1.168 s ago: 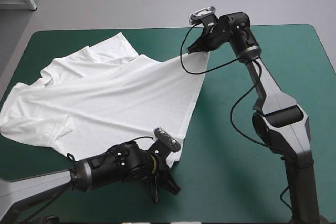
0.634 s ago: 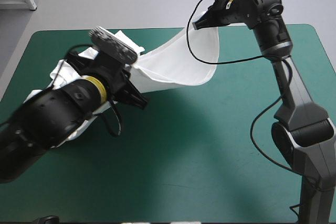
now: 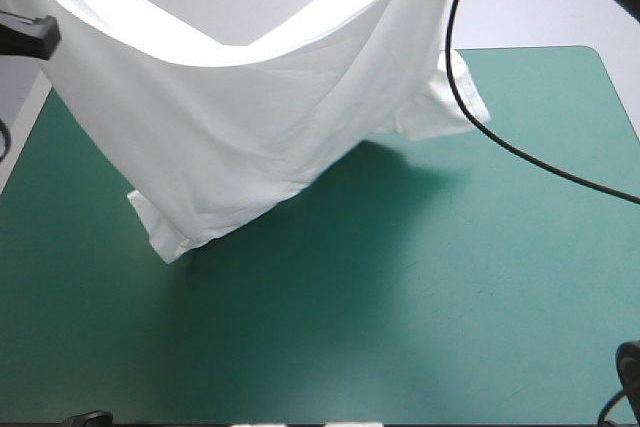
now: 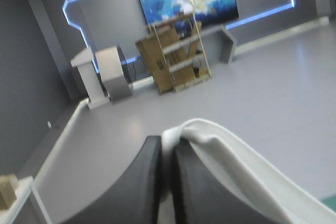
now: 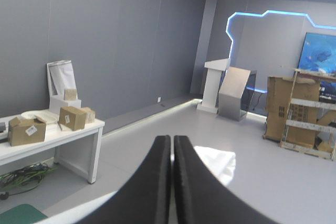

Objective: Fold the cloth

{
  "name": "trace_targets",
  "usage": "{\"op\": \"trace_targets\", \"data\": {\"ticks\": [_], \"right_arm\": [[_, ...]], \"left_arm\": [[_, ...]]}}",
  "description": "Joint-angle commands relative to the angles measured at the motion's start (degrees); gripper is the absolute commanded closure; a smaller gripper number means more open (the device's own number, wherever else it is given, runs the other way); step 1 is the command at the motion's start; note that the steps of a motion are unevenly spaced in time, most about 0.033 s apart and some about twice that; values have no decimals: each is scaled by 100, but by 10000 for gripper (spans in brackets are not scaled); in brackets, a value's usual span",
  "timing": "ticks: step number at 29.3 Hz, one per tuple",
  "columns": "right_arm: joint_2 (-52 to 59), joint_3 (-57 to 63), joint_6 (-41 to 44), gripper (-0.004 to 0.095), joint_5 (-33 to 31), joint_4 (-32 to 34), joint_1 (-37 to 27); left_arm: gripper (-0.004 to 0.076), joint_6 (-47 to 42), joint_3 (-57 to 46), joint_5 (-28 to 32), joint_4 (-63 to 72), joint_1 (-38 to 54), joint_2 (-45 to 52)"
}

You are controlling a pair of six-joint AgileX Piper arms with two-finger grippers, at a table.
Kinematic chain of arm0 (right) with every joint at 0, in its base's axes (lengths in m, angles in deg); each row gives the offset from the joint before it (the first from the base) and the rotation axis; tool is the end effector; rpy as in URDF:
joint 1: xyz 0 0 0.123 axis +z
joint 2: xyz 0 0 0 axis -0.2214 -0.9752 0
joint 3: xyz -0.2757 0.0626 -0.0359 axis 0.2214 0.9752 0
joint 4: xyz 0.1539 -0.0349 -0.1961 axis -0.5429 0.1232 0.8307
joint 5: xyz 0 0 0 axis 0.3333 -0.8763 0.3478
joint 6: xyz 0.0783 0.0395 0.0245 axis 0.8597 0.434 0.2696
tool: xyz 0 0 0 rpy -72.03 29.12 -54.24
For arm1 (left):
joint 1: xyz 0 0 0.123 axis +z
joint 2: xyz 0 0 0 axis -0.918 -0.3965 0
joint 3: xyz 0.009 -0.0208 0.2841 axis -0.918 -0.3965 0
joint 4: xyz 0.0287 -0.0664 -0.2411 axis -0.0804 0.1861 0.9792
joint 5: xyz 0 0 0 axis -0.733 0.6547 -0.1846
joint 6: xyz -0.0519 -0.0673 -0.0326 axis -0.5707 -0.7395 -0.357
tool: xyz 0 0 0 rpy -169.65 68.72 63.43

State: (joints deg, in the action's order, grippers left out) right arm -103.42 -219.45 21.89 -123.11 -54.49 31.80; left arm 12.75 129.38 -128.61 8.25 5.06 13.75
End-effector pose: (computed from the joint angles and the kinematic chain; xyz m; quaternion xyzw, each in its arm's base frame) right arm 0.2054 0.0891 0.6602 -0.1984 0.5635 0.1534 0.7871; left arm 0.1077 -0.0531 0.6567 0.1636 0.6200 0.0524 0.7655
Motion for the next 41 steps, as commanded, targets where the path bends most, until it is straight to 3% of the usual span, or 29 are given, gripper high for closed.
{"op": "trace_targets", "data": {"ticks": [1,11,18,25,28,32,36,41], "right_arm": [[494,-128,-116,925,571,-49,-32],[1240,-128,-355,925,1058,-49,-32],[1014,-128,-423,925,1129,-49,-32],[282,-128,-313,925,1608,-63,-32],[-111,-128,-313,925,1952,-91,-32],[-635,-128,-313,925,2764,-155,-32],[-980,-128,-313,925,3969,-114,-52],[-1453,-301,-313,925,6603,-109,-52]], "left_arm": [[704,131,323,1058,-193,-30,65],[704,389,482,2178,-153,-30,65],[704,480,482,2247,-108,-30,-3],[701,-642,482,1820,-1736,36,-506],[697,-713,482,2091,-1470,678,-764],[697,-858,482,3044,61,2718,-1409],[697,-682,510,4435,3046,4430,-2099],[700,344,1673,5762,5291,5246,-2892]]}}
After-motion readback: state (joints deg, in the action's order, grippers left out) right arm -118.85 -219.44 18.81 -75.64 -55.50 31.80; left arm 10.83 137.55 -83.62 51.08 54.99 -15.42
